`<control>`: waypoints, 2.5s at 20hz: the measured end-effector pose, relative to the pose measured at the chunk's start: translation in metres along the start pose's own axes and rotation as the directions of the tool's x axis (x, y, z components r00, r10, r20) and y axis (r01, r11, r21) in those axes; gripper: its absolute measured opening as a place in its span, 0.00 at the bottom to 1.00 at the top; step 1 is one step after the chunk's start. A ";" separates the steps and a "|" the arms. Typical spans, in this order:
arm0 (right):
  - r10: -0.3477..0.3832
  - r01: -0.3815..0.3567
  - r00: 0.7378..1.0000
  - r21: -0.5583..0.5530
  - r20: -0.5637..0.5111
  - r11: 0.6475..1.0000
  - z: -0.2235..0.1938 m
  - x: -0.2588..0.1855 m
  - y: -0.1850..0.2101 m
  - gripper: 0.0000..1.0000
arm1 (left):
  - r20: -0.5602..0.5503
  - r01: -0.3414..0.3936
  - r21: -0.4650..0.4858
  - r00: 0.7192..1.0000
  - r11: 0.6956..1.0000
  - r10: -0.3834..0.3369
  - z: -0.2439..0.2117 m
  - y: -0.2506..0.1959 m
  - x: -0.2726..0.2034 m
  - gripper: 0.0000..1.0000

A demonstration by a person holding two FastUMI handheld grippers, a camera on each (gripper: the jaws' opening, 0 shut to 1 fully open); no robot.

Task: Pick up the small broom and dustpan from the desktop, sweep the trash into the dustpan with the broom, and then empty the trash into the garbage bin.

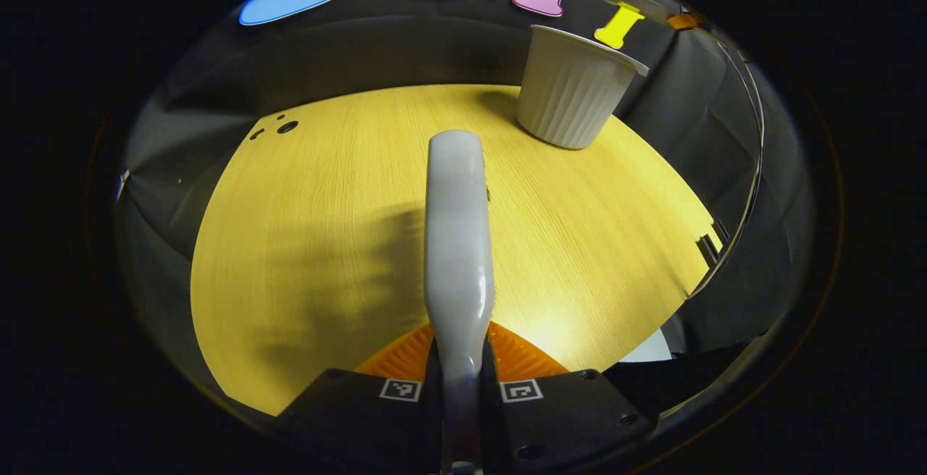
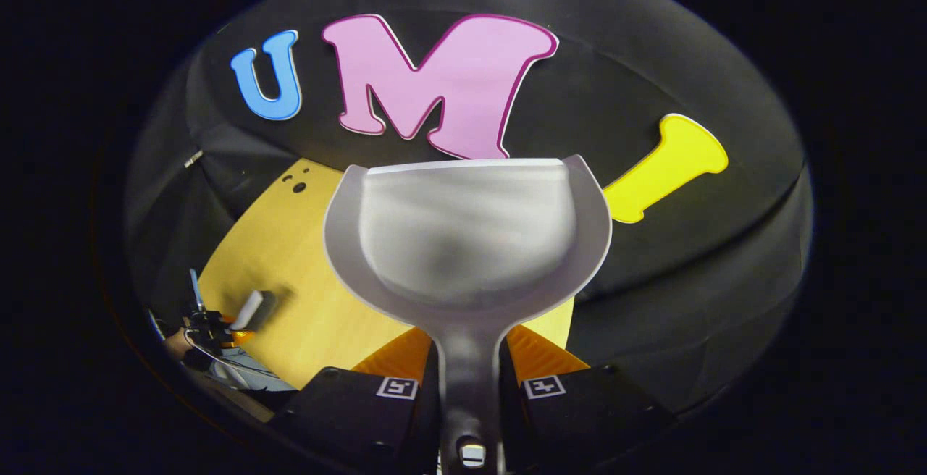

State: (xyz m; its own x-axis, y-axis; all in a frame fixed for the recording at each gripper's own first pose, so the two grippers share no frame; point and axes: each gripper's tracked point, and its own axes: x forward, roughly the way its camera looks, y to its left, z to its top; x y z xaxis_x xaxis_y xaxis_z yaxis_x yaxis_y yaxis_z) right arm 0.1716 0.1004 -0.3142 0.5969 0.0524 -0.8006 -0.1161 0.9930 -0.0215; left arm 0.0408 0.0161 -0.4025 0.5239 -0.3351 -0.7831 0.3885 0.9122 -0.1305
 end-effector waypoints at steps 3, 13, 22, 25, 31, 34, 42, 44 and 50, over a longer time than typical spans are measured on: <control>0.003 -0.003 1.000 0.005 0.007 1.000 -0.023 -0.017 0.022 0.37 | -0.004 0.017 0.029 1.000 0.999 -0.017 -0.003 -0.002 0.000 0.25; 0.031 -0.030 0.999 0.034 -0.029 0.999 -0.152 -0.023 0.102 0.38 | -0.005 0.039 0.056 0.999 0.998 -0.038 -0.011 -0.002 -0.005 0.25; 0.105 -0.080 0.980 0.149 -0.170 0.986 -0.296 0.066 0.173 0.38 | -0.016 -0.029 -0.010 0.999 1.000 0.029 -0.010 0.004 -0.001 0.25; 0.109 -0.076 0.974 0.169 -0.198 0.983 -0.320 0.107 0.195 0.38 | -0.034 -0.043 -0.034 0.999 0.998 0.042 -0.013 0.005 0.003 0.25; 0.141 -0.101 0.971 0.205 -0.191 0.974 -0.326 0.173 0.242 0.38 | -0.059 -0.096 -0.060 0.994 0.994 0.092 -0.011 0.017 0.024 0.25; 0.137 -0.093 0.972 0.223 -0.190 0.970 -0.326 0.191 0.250 0.38 | -0.079 -0.129 -0.070 0.989 0.989 0.124 -0.010 0.028 0.039 0.25; 0.112 -0.059 0.964 0.218 -0.239 0.974 -0.332 0.193 0.254 0.39 | -0.133 -0.166 -0.043 0.978 0.985 0.159 -0.013 0.037 0.060 0.27; 0.112 -0.059 0.961 0.210 -0.252 0.976 -0.336 0.193 0.256 0.39 | -0.143 -0.164 -0.046 0.977 0.985 0.156 -0.014 0.038 0.064 0.28; 0.172 -0.099 0.951 0.274 -0.256 0.956 -0.341 0.188 0.267 0.50 | -0.156 -0.174 -0.025 0.973 0.984 0.168 -0.015 0.034 0.062 0.56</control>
State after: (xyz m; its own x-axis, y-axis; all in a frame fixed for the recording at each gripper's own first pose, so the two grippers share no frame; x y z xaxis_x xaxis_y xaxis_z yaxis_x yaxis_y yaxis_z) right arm -0.0177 0.3390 -0.6752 0.3450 0.1937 -0.9184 0.0476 0.9736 0.2232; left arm 0.0752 0.0302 -0.4642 0.4571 -0.1365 -0.8789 0.2726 0.9621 -0.0077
